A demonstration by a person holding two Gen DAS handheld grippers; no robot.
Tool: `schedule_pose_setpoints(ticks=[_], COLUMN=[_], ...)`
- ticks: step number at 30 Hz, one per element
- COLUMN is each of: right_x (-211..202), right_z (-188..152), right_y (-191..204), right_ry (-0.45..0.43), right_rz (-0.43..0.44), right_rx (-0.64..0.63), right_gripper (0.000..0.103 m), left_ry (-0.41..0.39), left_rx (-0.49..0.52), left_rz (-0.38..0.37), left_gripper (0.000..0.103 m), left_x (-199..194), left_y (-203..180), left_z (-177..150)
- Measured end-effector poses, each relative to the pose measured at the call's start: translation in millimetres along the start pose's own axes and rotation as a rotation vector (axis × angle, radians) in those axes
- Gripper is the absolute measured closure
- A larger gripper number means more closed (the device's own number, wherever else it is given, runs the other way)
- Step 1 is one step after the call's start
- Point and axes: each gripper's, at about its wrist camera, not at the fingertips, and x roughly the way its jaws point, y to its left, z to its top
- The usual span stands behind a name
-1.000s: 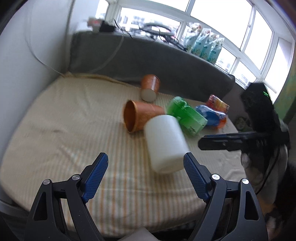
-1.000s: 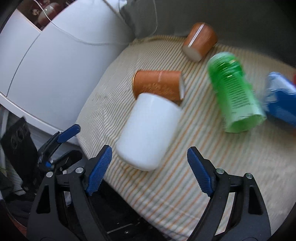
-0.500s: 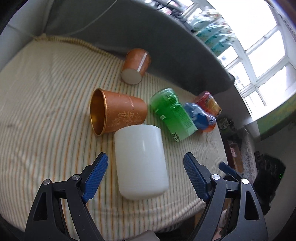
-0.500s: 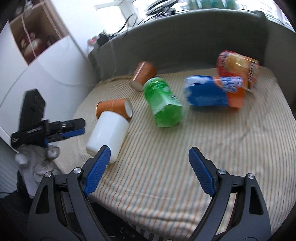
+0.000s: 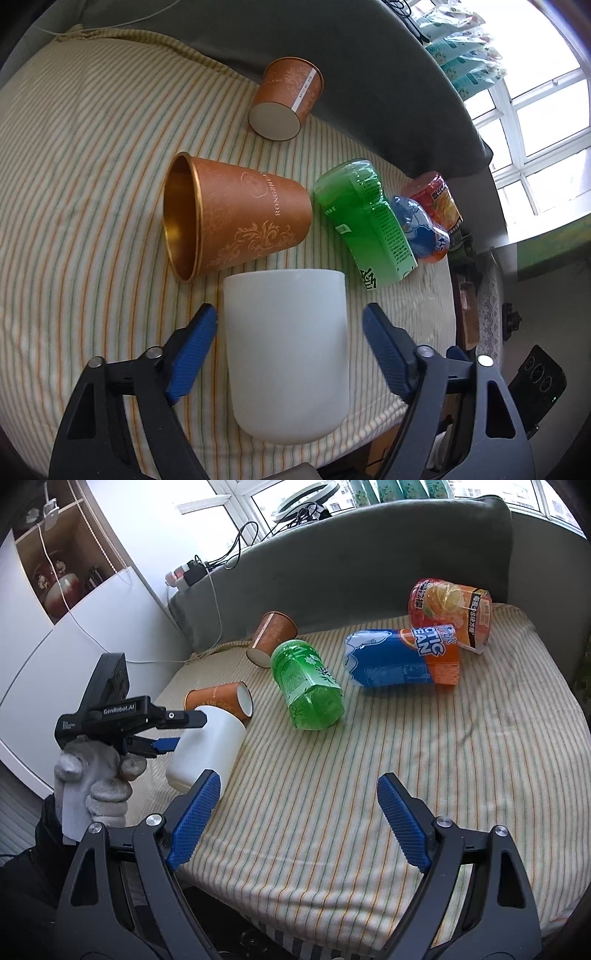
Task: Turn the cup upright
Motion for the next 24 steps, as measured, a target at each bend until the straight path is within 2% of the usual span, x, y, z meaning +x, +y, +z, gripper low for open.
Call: schedule_pose_setpoints(ticks=[5, 15, 18, 24], right_x=[0, -7, -7, -1], right_z=[0, -3, -4, -5], right_y=[-3, -14, -15, -16], right_ry=[-0.004, -0.022, -0.022, -0.013], right_rz=[0.003, -0.016, -0.016, -0.006], right_rx=[0.014, 0.051, 0.058, 0.062], right_gripper=[0.014, 0.014, 0.014, 0.014], left_ry=[0.017, -0.016, -0.072, -0.202], left_rx=[0.025, 0.064, 0.102, 0.255], left_rz=[0.022, 0.027, 0.049, 0.113], left_gripper=[0.031, 0.030, 0.030, 0.030], left_x=[9, 6, -2, -14], left_y=[-1, -5, -13, -44], left_z=[3, 0, -5, -19])
